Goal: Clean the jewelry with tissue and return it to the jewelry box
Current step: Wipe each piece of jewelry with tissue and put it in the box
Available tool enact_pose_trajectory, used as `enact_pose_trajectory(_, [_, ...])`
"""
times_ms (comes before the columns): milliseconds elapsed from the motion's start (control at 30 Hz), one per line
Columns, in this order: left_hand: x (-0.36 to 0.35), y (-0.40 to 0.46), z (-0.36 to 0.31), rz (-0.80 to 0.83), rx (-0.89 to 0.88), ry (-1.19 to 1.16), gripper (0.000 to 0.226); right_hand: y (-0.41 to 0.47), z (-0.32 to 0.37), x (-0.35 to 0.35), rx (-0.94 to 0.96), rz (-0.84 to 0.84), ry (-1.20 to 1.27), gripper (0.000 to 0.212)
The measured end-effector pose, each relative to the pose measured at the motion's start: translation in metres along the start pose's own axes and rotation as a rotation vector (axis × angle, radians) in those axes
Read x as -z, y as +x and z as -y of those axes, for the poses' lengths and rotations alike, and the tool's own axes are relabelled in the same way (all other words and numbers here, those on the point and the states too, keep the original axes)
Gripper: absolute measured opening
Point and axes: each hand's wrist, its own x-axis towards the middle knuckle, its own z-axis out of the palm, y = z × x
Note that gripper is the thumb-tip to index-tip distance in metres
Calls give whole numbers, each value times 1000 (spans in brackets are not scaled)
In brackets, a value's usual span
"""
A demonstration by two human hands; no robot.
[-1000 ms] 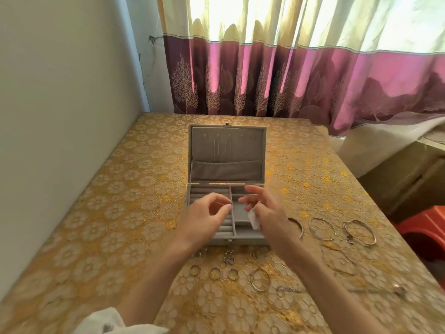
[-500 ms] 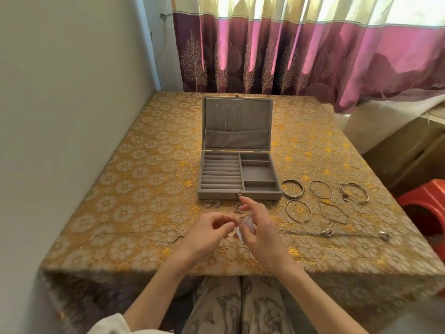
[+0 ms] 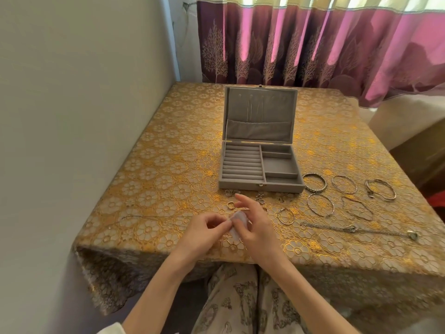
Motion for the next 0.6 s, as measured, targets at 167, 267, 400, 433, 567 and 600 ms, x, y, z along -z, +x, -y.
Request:
enact_pose_trajectory(167, [16, -1, 5, -1, -2, 17, 13, 2, -1, -7, -84, 94, 68, 33])
enact_pose_trajectory(267, [26, -1, 9, -21, -50, 130, 12, 1, -1, -12, -140, 120, 125, 31])
enact_pose_trajectory(400, [48, 4, 20, -181, -142, 408, 8, 2, -2, -12, -218, 121, 184, 19])
enact_pose_trajectory(433, [56, 7, 25, -209, -160, 492, 9, 3, -3, -11, -237, 121, 193, 16])
enact_pose_trajectory(567, [78, 12, 39, -196, -159, 652, 18, 4, -7, -7, -286, 68, 280, 6])
enact_pose_trajectory(600, [78, 11, 40, -178, -170, 665, 17, 4, -8, -6, -293, 52, 310, 4])
